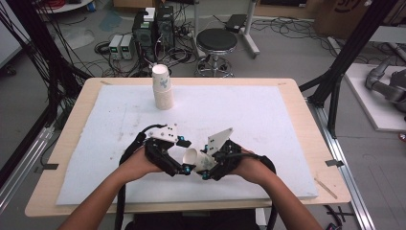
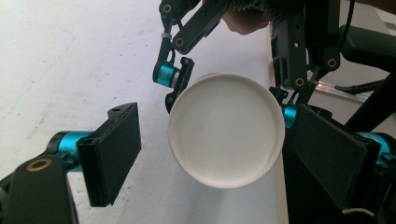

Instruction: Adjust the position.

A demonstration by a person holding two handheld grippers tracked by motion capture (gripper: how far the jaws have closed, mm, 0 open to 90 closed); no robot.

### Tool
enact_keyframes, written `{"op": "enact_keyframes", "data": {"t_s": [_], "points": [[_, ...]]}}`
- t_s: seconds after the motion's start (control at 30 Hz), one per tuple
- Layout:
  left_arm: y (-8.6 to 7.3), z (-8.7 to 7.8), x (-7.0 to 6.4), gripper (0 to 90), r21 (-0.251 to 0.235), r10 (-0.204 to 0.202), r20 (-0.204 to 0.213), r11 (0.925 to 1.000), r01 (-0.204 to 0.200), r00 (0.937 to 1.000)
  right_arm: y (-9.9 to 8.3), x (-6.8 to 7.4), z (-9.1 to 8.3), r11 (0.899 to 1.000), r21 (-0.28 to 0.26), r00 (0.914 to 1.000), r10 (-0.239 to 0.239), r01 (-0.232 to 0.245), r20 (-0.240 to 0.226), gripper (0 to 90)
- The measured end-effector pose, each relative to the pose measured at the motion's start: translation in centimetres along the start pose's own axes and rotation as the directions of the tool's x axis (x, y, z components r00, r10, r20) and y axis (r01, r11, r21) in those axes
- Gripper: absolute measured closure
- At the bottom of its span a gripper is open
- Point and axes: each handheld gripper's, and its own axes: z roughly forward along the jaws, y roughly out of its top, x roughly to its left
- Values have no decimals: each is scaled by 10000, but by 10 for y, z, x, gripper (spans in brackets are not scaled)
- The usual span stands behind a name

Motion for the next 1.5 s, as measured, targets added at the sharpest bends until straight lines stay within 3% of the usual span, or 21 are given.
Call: {"op": "enact_keyframes", "data": {"t_s": [0.43, 0.6, 0.83, 0.93, 1.1, 1.2, 1.4, 1.5], "points": [[-1, 10, 1, 261, 697, -69, 461, 9976, 37, 9989, 7, 3, 6, 9945, 996, 9993, -290, 314, -249, 333], [-2, 11, 1, 351, 746, 49, 799, 9972, -108, 9968, 7, 4, 7, 9931, 1139, 9990, -217, 260, -387, 333], [-3, 10, 1, 365, 644, 147, 846, 9977, -201, 9963, 6, 5, 7, 9937, 1108, 9990, -125, 172, -432, 297], [-4, 7, 1, 366, 424, 187, 745, 9989, -219, 9970, 4, 4, 3, 9974, 715, 9996, -68, 87, -274, 206], [-13, -2, 2, 368, -413, -19, 667, 9991, 47, 9978, -8, 2, -13, 9968, -677, 9991, 413, -419, -95, 200], [-19, -6, 2, 368, -927, -177, 604, 9954, 232, 9980, -18, 1, -23, 9822, -1684, 9965, 830, -830, -71, 200], [-30, -10, 3, 367, -1676, -383, 588, 9847, 477, 9975, -33, 3, -33, 9450, -2928, 9885, 1511, -1461, -55, 200], [-34, -12, 3, 367, -1907, -373, 528, 9805, 468, 9979, -40, 5, -34, 9314, -3301, 9861, 1660, -1531, 110, 200]]}}
